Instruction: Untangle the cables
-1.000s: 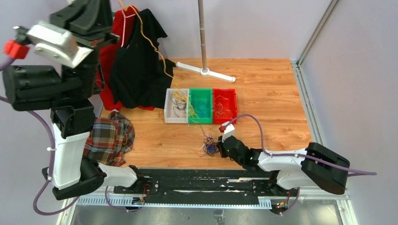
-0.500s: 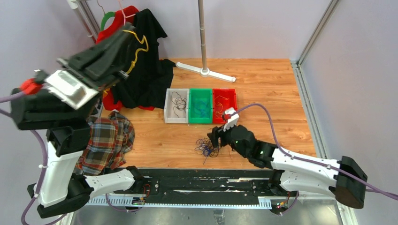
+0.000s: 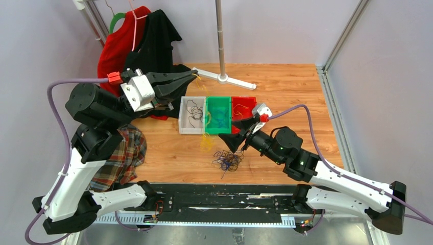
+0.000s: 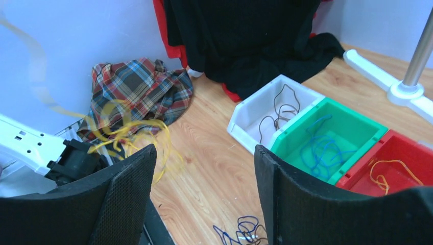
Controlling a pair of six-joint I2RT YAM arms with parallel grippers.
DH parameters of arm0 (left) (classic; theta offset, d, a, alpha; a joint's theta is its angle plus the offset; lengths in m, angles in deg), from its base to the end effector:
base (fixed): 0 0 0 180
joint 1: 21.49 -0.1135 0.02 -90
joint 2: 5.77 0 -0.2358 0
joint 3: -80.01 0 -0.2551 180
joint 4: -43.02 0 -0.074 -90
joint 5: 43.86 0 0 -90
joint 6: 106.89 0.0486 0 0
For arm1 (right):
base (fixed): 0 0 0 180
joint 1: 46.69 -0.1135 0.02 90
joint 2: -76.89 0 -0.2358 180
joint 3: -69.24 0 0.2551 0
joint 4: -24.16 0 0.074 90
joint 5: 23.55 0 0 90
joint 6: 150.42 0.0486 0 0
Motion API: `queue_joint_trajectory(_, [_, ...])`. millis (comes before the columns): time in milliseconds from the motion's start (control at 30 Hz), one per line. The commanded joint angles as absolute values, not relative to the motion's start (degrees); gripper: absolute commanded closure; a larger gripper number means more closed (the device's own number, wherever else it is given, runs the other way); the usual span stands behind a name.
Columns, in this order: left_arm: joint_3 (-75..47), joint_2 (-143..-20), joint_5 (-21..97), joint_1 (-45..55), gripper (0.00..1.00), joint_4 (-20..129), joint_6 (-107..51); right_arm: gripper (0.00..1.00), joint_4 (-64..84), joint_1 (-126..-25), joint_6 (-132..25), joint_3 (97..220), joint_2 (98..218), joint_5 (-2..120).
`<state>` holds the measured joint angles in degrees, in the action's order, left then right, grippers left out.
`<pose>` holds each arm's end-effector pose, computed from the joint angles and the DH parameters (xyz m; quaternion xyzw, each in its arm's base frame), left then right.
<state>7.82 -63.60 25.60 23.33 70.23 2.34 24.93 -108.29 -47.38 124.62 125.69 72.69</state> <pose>0.1076 -0.1310 0.5547 0.4147 0.3831 -0.2777 0.7772 0.1185 0.2081 0.3358 -0.2339 0.6178 0.4260 0.6181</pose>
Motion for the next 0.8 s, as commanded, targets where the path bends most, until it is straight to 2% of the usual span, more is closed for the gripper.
queue_joint_trajectory(0, [8.91,-63.91,21.12,23.51,1.00,70.74,-2.70,0.33,28.01,-108.65,-50.55,126.75,125.07,74.30])
queue_joint_trajectory(100, [9.32,-64.60,20.57,23.51,1.00,70.78,-4.07,0.34,30.00,-108.65,-49.53,126.34,125.84,73.40])
queue_joint_trajectory(267, [9.23,-64.82,20.48,23.51,1.00,71.19,-4.07,0.27,31.92,-108.65,-48.74,126.49,127.56,68.76])
queue_joint_trajectory(400, [9.17,-64.66,20.21,23.51,1.00,71.39,-4.29,0.26,34.05,-108.65,-49.56,126.81,127.87,67.25])
queue_joint_trajectory(667, [8.97,-64.72,20.03,23.51,1.00,71.48,-4.14,0.26,37.81,-108.78,-52.02,128.03,128.86,57.86])
queue_joint_trajectory(767, [8.97,-64.91,19.69,23.51,1.00,71.35,-4.72,0.30,37.67,-108.74,-51.16,129.75,130.61,57.59])
